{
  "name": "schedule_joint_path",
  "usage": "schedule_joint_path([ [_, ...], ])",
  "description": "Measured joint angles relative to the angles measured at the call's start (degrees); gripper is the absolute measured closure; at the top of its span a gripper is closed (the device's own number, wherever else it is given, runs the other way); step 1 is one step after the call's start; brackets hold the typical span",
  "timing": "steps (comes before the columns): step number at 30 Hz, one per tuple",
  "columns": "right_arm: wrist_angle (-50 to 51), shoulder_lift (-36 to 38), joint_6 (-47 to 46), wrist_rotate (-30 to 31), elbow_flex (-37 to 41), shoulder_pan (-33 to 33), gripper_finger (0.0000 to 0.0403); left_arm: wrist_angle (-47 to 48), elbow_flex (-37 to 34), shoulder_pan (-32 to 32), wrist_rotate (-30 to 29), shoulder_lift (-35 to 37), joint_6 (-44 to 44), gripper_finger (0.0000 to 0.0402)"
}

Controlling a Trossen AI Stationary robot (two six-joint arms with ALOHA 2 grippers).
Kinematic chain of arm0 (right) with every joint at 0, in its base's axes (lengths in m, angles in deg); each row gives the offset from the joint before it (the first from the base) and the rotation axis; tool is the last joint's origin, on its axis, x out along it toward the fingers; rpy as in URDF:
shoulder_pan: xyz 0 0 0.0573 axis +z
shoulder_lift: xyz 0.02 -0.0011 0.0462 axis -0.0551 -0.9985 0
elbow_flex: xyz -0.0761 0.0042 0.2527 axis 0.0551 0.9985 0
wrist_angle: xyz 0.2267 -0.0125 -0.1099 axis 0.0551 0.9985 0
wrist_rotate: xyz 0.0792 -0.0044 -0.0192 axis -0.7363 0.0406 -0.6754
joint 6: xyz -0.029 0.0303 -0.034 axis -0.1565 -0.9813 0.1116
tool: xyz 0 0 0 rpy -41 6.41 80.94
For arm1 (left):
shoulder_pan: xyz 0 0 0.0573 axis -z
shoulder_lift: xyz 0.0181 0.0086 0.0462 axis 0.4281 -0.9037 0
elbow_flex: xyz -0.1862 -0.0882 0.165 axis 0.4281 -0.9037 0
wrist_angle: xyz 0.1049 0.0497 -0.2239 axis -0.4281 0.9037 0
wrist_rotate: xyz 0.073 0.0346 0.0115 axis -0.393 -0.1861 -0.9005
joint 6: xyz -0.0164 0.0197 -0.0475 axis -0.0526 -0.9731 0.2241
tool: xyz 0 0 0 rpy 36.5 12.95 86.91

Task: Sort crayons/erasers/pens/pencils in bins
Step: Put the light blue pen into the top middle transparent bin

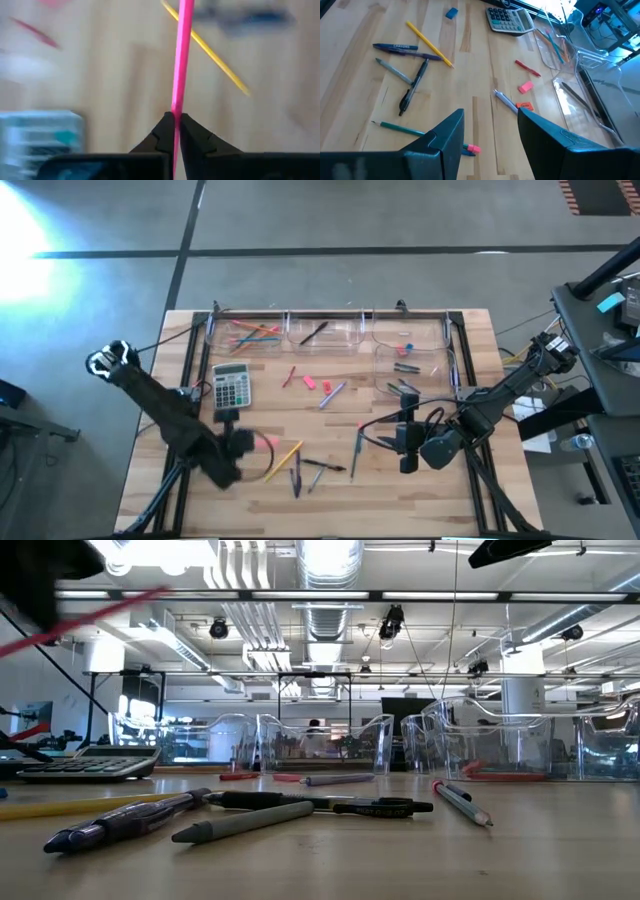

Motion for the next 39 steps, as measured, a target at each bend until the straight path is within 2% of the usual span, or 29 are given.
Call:
schedule_joint_path([
  [3, -0.34, 0.00, 0.42, 0.00, 0.00, 0.00, 0.0227, 0.54, -0.03, -4.79, -9.92, 4.97, -4.57, 0.0399],
  [7, -0.36, 0.00, 0.59, 0.00, 0.00, 0.00, 0.0227, -2.63, 0.15, -12.93, -21.18, 11.30, -17.24, 0.0398],
  [10, -0.36, 0.00, 1.09, -0.02, 0.00, 0.00, 0.0227, -8.27, 0.13, -20.55, -25.53, 15.19, -30.14, 0.0398],
  [12, -0.34, 0.00, 1.11, -0.03, 0.00, 0.00, 0.0227, -13.77, -0.29, -26.12, -25.49, 17.29, -39.16, 0.0399],
  [16, -0.16, 0.04, 1.10, -0.09, 0.00, 0.00, 0.0227, -19.28, -0.72, -36.98, -20.35, 18.19, -49.34, 0.0400],
  [19, 0.31, 0.04, 1.10, -0.13, 0.00, 0.00, 0.0227, -19.64, -1.02, -43.31, -11.63, 17.69, -50.33, 0.0400],
  [21, 0.35, 0.04, 1.44, -0.13, 0.00, 0.00, 0.0227, -20.22, -1.86, -45.03, -6.20, 16.65, -50.47, 0.0401],
  [29, -0.86, 0.04, 2.37, -0.07, 0.02, 0.00, 0.0227, -23.52, -4.02, -45.28, -1.39, 9.02, -52.04, 0.0401],
  [35, -9.34, -0.39, 5.76, -0.12, 0.02, -1.63, 0.0227, -31.68, -4.07, -45.18, 6.94, 1.98, -54.91, 0.0401],
  [39, -9.89, -1.18, 6.36, -2.12, 0.11, -4.57, 0.0227, -36.31, -2.46, -42.86, 7.66, 0.48, -52.81, 0.0401],
])
